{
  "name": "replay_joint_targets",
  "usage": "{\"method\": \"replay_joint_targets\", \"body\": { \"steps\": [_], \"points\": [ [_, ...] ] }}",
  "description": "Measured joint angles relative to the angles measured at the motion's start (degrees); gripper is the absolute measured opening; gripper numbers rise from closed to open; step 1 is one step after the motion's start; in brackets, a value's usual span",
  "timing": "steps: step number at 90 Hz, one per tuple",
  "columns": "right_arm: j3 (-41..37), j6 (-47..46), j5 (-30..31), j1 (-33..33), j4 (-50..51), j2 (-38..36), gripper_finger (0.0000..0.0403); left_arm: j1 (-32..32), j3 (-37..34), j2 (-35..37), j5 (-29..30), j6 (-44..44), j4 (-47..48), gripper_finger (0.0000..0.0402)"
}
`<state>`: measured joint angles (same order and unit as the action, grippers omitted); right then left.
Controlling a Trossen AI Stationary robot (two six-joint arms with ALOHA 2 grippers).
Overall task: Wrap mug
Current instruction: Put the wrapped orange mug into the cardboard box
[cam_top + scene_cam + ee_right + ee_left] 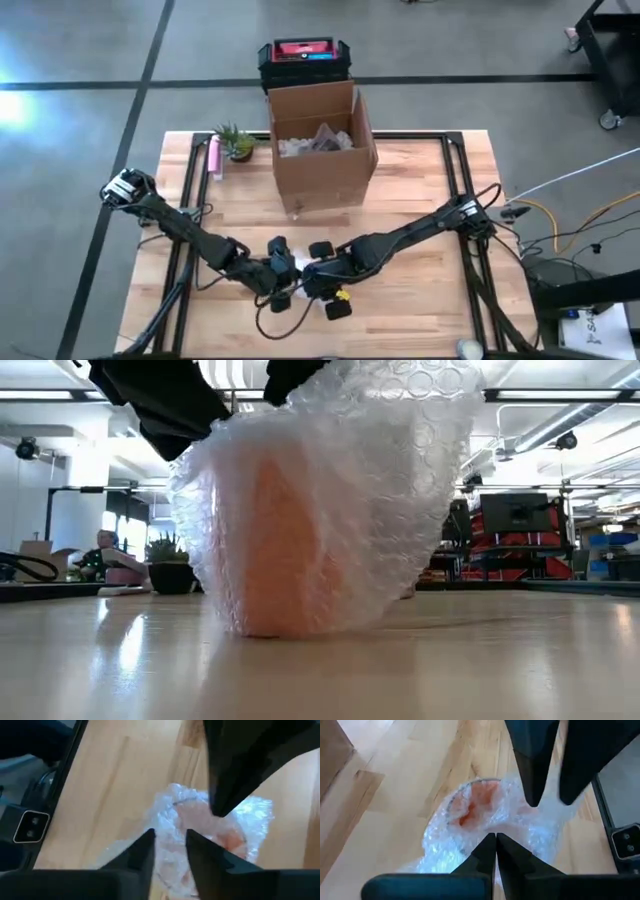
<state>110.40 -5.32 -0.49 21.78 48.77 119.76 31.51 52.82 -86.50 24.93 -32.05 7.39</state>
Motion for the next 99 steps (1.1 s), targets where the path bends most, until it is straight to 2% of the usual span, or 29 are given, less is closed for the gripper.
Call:
{"method": "replay_joint_targets", "body": {
  "steps": [18,33,41,50,68,86,99],
  "points": [
    [-1.0,-2.4,0.3,-0.1,0.1,3.7,0.0238,0.0,0.0,0.0,-0.1,-0.5,1.7,0.0000],
    [-0.8,-2.2,0.5,0.0,-0.3,7.4,0.0261,0.0,0.0,0.0,-0.5,-0.5,1.7,0.0000],
    [-0.8,-1.3,0.9,-0.1,-0.3,8.7,0.0241,0.0,0.0,0.0,-0.6,-0.6,1.7,0.0000],
    [-0.8,-0.9,2.3,-0.1,-0.3,9.4,0.0190,0.0,0.0,0.0,-2.3,-0.6,1.7,0.0000],
    [-1.0,0.2,2.1,0.0,1.3,8.8,0.0030,0.1,0.0,0.2,-4.0,-0.6,1.8,0.0000],
    [-0.5,0.2,5.0,1.7,6.1,4.7,0.0031,1.4,1.0,2.1,-5.0,-0.4,2.2,0.0000],
    [3.0,2.5,7.8,3.1,10.0,-2.6,0.0024,2.5,1.1,4.8,-4.4,0.0,2.3,0.0000]
  ]
}}
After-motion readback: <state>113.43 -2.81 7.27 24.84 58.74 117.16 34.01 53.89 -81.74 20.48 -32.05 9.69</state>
